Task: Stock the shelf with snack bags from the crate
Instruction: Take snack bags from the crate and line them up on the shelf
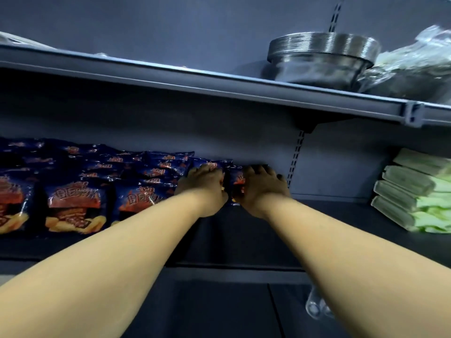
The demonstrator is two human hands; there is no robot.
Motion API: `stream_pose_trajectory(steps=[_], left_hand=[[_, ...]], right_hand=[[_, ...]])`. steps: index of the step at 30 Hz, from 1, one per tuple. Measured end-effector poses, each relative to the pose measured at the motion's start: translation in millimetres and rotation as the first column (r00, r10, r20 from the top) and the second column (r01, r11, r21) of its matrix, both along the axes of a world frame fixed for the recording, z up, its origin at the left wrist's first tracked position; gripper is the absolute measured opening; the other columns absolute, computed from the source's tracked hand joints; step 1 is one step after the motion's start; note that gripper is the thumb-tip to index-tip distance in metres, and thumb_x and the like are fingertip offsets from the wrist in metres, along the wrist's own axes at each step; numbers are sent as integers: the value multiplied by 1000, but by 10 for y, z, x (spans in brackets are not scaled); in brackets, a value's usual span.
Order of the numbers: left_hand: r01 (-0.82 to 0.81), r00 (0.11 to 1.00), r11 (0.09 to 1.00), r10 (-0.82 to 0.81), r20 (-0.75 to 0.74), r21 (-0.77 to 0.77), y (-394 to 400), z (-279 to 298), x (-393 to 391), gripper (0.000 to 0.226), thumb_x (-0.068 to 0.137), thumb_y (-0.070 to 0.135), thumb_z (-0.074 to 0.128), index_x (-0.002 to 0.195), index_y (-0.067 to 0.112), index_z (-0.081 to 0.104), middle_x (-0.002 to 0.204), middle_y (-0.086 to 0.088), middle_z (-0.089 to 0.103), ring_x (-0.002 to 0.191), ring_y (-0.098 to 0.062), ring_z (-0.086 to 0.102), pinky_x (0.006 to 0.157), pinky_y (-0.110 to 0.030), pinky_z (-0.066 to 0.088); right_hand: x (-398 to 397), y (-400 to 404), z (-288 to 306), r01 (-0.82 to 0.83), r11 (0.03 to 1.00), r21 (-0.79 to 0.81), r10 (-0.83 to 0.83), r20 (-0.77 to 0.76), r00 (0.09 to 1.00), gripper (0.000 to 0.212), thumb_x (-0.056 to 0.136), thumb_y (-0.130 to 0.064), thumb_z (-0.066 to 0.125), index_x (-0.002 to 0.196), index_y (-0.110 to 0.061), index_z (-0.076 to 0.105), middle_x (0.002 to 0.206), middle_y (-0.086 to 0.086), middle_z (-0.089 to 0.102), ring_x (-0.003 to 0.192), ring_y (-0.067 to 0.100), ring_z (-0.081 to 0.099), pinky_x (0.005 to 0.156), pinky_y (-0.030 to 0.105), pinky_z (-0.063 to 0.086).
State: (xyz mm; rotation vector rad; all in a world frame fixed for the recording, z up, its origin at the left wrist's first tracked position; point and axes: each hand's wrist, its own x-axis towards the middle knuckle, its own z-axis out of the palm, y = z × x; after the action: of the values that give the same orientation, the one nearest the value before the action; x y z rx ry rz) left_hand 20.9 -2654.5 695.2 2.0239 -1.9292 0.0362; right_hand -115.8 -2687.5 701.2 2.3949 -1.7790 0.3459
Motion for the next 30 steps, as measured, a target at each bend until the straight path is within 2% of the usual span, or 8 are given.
stream_pose_trajectory(steps=[2,5,10,15,17,21,25,30], left_hand=[[28,999,999,-28,-15,-20,258,32,47,45,92,44,50,134,29,44,143,-2,38,132,-29,35,106,-42,35],[87,993,995,-91,-78,-52,605,47,147,39,87,37,55,124,24,52,127,-6,51,115,-30,48,96,-38,43],[91,996,995,-91,4,-29,1033,3,273,47,91,40,52,133,20,45,132,-8,44,122,-31,39,99,-46,39],[126,992,992,-126,-26,9,1296,-206,331,47,93,40,49,135,21,44,132,-7,45,121,-29,41,97,-44,41],[137,990,990,-135,-43,29,1378,-381,327,44,93,39,49,133,21,46,129,-6,46,119,-28,43,96,-44,41],[140,988,986,-132,-82,93,1465,-817,308,37,93,38,49,125,20,50,121,-2,48,115,-26,44,94,-41,38],[118,989,974,-99,-108,191,1497,-1247,254,37,93,38,49,126,20,50,124,-3,48,117,-25,42,95,-40,36],[63,993,951,-29,-118,302,1514,-1773,190,40,92,38,49,128,20,49,128,-4,48,119,-26,42,94,-40,37]], right_hand=[[53,256,27,24,1000,5,-24,-7,1000,70,91,-58,44,148,-22,28,152,5,31,139,30,26,112,48,26],[108,609,32,33,999,-37,-32,18,999,65,87,-58,48,141,-21,39,143,8,43,130,32,37,106,48,32],[173,1066,2,44,996,-78,-43,8,999,53,90,-55,49,128,-19,44,131,9,51,121,32,43,94,45,36],[243,1355,-228,10,1000,-7,-10,44,999,41,96,-48,45,123,-17,46,117,8,61,104,32,58,73,38,43],[259,1439,-371,3,999,32,-5,56,998,38,97,-45,45,122,-16,46,112,7,62,99,31,58,67,35,42],[236,1532,-784,-23,993,113,16,66,998,32,98,-43,45,114,-16,49,102,6,63,82,27,52,63,34,39],[170,1548,-1233,-30,978,205,23,34,999,35,98,-44,44,119,-16,49,106,6,63,89,28,56,64,33,35],[104,1528,-1765,-51,949,310,40,42,998,34,97,-45,45,116,-17,51,97,3,61,76,24,46,61,32,35]])
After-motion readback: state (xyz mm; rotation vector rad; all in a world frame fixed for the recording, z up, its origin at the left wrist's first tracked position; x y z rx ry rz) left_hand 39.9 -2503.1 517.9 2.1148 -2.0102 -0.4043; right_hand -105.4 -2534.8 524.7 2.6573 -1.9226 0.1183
